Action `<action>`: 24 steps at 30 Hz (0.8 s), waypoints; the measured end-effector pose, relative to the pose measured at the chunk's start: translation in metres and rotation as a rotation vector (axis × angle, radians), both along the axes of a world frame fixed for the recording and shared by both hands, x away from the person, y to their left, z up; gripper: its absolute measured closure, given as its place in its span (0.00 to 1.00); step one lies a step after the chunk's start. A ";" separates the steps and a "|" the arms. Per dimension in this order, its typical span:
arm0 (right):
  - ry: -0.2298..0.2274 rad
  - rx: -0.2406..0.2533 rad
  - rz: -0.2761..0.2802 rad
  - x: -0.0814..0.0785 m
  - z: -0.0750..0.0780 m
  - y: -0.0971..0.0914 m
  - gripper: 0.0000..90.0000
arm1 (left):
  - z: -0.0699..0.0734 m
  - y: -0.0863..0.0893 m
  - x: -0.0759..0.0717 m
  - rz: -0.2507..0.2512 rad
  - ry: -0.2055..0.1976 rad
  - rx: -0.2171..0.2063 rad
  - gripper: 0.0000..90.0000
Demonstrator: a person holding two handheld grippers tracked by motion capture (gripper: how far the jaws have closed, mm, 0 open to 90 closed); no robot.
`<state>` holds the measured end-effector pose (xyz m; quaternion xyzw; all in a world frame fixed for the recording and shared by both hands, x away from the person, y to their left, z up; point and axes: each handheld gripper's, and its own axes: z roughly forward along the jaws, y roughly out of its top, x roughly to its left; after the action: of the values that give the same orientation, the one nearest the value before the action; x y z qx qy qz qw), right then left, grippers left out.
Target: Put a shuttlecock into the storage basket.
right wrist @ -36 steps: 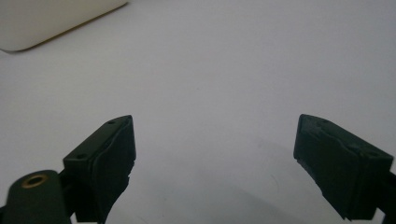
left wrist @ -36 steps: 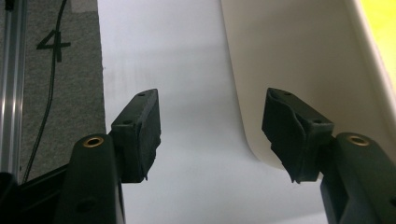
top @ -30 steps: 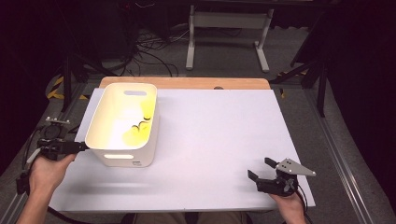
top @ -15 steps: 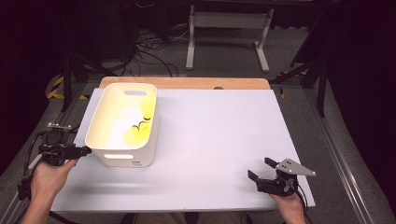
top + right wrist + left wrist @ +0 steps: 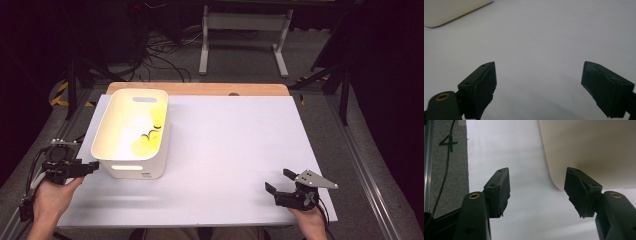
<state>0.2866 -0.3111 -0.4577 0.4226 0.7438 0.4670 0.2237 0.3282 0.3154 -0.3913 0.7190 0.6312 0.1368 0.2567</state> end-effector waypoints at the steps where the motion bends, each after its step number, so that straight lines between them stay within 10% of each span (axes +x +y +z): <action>1: 0.001 0.000 0.000 0.000 0.000 0.000 0.15 | -0.001 0.000 -0.001 0.000 -0.002 -0.001 0.43; 24: 0.000 -0.001 0.004 0.000 0.000 0.000 0.15 | -0.013 -0.010 -0.022 -0.034 -0.067 -0.036 0.41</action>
<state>0.2865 -0.3108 -0.4580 0.4208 0.7449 0.4672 0.2231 0.3059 0.3050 -0.4044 0.7198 0.6124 0.1450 0.2931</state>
